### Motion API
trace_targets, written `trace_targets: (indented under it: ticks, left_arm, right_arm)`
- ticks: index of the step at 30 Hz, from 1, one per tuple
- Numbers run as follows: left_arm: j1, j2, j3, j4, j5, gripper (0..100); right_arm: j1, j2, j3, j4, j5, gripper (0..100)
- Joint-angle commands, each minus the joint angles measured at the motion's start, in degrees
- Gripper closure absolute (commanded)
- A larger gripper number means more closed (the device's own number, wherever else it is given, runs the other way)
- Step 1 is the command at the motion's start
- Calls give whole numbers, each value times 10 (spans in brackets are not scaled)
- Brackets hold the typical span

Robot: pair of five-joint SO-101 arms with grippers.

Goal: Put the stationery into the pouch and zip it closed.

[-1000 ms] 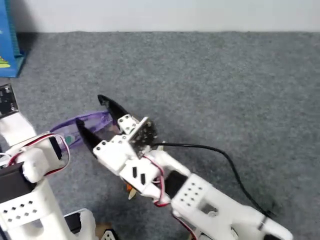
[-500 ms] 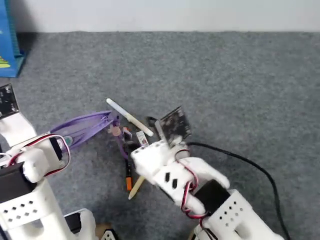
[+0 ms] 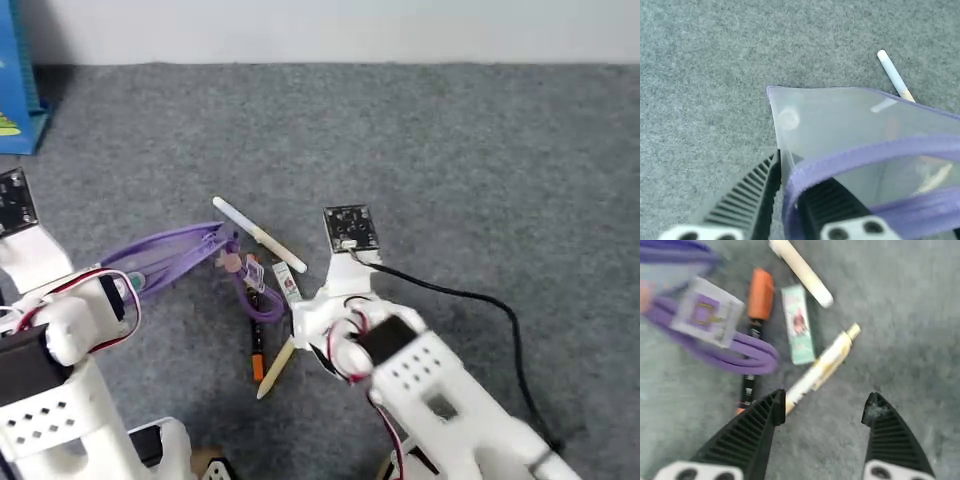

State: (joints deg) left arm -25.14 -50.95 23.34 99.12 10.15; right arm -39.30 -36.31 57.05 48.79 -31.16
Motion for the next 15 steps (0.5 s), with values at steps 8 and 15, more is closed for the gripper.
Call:
trace_targets:
  ticks: [8, 15]
  left_arm:
    - [-3, 2, -22, 4, 6, 989]
    - [-1, 2, -22, 4, 6, 989]
  right_arm:
    - [36, 267, -180, -28, -72, 753]
    - [50, 381, -262, -29, -85, 753]
